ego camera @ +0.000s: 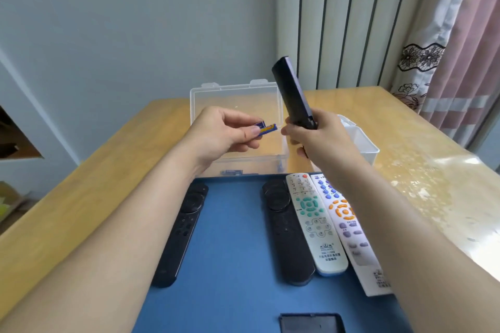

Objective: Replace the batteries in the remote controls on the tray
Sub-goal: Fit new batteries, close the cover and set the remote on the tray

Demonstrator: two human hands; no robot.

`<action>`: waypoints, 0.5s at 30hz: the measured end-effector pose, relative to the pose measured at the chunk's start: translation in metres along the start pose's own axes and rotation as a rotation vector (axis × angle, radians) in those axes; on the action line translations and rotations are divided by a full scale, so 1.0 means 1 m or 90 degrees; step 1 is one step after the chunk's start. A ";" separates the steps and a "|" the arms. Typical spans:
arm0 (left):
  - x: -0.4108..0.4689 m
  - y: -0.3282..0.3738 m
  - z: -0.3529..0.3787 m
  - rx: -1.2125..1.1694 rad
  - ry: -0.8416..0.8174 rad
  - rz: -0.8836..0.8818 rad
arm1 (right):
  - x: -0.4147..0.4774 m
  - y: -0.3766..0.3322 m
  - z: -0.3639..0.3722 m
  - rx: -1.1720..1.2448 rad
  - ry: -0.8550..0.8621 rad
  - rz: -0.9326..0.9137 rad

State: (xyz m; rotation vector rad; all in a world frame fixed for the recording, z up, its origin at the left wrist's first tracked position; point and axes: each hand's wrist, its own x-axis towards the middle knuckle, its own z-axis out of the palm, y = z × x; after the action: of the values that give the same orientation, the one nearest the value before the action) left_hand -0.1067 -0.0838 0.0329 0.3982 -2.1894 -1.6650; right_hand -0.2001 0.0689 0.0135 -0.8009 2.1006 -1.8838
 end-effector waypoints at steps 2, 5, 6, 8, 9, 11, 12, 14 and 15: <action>-0.015 -0.001 0.004 -0.095 0.061 0.001 | -0.007 -0.013 0.000 0.193 -0.081 0.059; -0.037 -0.002 0.011 -0.149 0.082 -0.006 | -0.017 -0.024 0.005 0.219 -0.142 0.029; -0.042 -0.002 0.013 -0.158 0.078 -0.008 | -0.019 -0.024 0.007 0.203 -0.136 0.020; -0.051 0.000 0.013 -0.153 0.068 -0.006 | -0.023 -0.024 0.009 0.185 -0.117 0.030; -0.053 0.003 0.012 -0.132 0.059 -0.001 | -0.025 -0.025 0.010 0.184 -0.110 0.038; -0.050 0.006 0.013 -0.072 0.045 0.007 | -0.025 -0.025 0.008 0.190 -0.077 0.045; -0.045 0.008 0.012 -0.035 0.052 0.012 | -0.023 -0.026 0.006 0.187 -0.045 0.041; -0.029 0.008 0.008 0.073 0.082 0.014 | -0.020 -0.026 -0.001 0.144 0.019 0.028; -0.018 0.008 0.007 0.148 0.082 0.012 | -0.017 -0.025 -0.007 0.114 0.042 0.023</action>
State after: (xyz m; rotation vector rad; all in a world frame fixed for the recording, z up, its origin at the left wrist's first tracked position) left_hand -0.0940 -0.0685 0.0366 0.5288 -2.2882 -1.3382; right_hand -0.1829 0.0827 0.0354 -0.6657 1.9338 -2.0691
